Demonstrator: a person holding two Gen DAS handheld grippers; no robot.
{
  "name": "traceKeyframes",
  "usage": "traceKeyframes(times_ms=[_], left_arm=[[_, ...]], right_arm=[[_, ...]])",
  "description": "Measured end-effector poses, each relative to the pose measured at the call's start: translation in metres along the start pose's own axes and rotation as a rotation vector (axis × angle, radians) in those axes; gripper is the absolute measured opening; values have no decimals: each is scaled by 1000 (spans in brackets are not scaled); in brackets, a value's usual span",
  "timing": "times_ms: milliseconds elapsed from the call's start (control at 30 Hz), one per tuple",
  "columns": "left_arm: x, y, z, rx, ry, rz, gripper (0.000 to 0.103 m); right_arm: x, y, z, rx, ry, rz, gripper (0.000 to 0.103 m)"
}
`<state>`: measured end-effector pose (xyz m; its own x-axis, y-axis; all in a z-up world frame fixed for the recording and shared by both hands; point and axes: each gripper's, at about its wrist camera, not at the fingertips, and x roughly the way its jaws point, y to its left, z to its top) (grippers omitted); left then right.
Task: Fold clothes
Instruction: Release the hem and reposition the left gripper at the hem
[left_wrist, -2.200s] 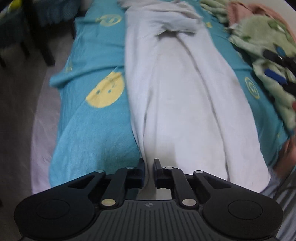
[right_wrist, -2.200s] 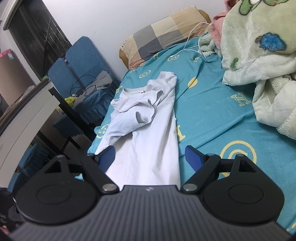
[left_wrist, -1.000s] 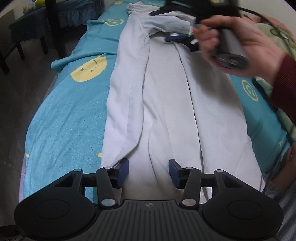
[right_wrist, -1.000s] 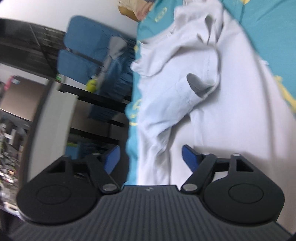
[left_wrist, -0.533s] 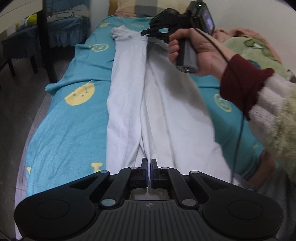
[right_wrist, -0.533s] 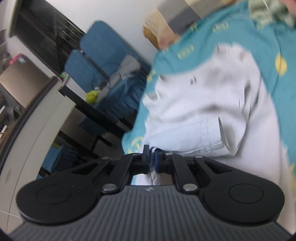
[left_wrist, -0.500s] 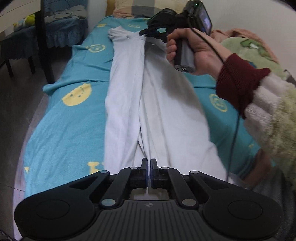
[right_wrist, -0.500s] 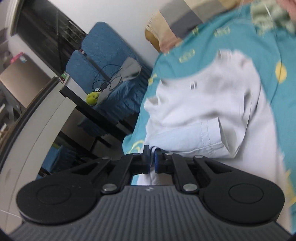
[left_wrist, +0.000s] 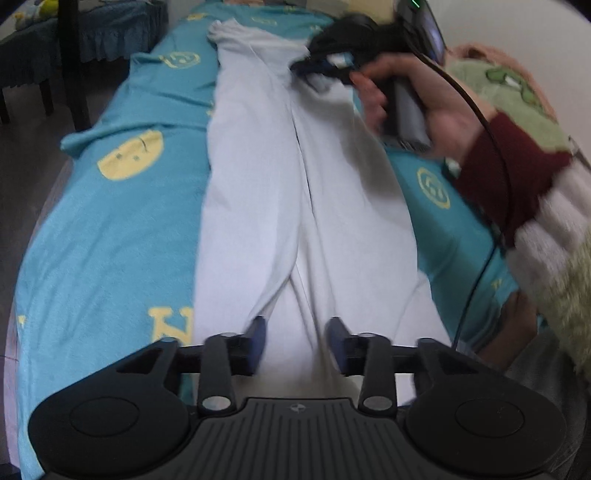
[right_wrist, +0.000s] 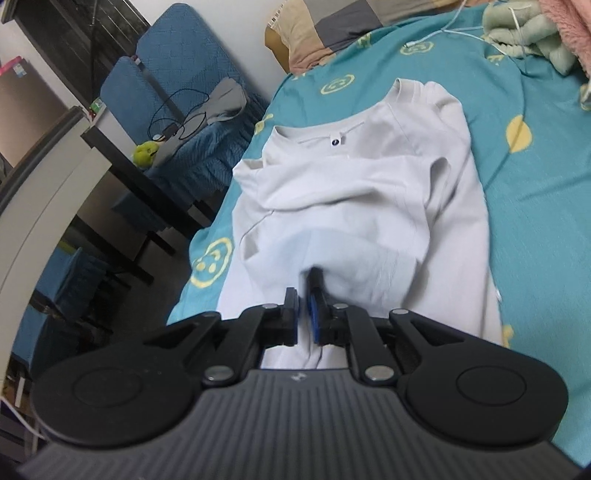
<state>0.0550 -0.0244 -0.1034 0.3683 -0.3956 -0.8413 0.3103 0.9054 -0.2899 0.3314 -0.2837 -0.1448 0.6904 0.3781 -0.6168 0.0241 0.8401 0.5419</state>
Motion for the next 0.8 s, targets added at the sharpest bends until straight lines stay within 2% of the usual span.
traceKeyframes(times_ms=[33, 100, 167, 233, 267, 333, 400, 533, 667, 800], left_arm=[[-2, 6, 4, -7, -20, -9, 61], [-1, 21, 11, -37, -56, -10, 63], [-2, 35, 15, -75, -65, -38, 69], [-13, 46, 17, -127, -81, -103, 73], [-20, 45, 15, -107, -121, -120, 85], [-26, 41, 15, -68, -166, -70, 89], [-19, 41, 17, -80, -125, -57, 89], [10, 57, 23, -173, -20, -32, 86], [23, 71, 24, -244, 37, -44, 86], [33, 71, 24, -235, 115, -67, 86]], right_arm=[[-10, 0, -3, 10, 6, 4, 19], [-33, 0, -12, 27, 11, 5, 48], [-64, 1, -25, 27, 6, 6, 59], [-98, 2, -41, 25, -1, 7, 59], [-115, 1, -49, 31, -2, 7, 59], [-147, -6, -72, 73, 3, 4, 59], [-171, -13, -98, 94, 33, -19, 59], [-196, -25, -148, 112, 132, -102, 60], [-194, -31, -170, 174, 187, -150, 59], [-174, -26, -185, 166, 309, -166, 66]])
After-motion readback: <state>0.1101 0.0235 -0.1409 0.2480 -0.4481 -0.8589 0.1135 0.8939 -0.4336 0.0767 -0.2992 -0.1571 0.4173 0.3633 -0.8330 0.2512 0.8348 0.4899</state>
